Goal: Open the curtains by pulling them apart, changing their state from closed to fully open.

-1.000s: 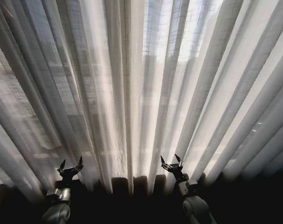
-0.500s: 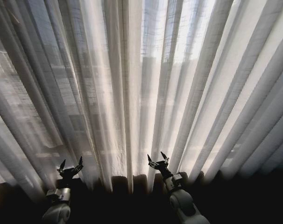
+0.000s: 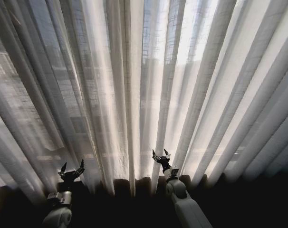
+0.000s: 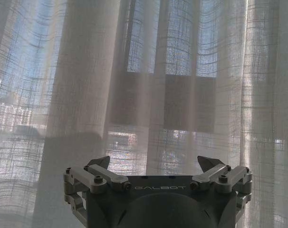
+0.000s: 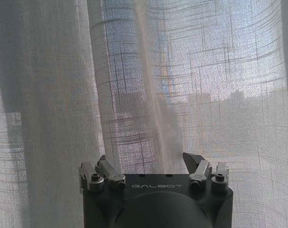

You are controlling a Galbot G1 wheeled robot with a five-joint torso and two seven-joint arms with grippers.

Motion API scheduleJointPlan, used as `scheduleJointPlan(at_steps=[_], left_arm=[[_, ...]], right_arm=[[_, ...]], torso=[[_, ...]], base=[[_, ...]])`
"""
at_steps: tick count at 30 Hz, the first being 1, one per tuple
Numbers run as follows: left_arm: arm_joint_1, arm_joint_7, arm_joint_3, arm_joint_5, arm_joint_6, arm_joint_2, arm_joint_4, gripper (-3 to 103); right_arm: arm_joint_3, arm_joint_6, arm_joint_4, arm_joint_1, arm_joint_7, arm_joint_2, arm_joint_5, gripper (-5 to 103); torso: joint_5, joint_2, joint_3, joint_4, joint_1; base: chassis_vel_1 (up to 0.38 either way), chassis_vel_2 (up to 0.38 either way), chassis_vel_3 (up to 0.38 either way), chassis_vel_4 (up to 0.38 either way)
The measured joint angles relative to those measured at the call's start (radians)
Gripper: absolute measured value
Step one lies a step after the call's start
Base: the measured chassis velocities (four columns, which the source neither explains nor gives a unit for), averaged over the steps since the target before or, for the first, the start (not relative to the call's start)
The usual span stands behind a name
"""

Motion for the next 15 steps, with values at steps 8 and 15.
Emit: scheduleJointPlan(at_steps=[8, 15], left_arm=[[0.000, 0.000, 0.000, 0.000, 0.000, 0.000, 0.000, 100], [0.000, 0.000, 0.000, 0.000, 0.000, 0.000, 0.000, 100]], right_arm=[[0.000, 0.014, -0.005, 0.005, -0.007, -0.005, 0.005, 53], [0.003, 0.023, 0.004, -0.001, -0.011, -0.010, 0.017, 26]], torso=[[0.0000, 0.000, 0.000, 0.0000, 0.000], [0.0001, 0.000, 0.000, -0.0001, 0.000]], base=[[0.000, 0.000, 0.000, 0.000], [0.000, 0.000, 0.000, 0.000]])
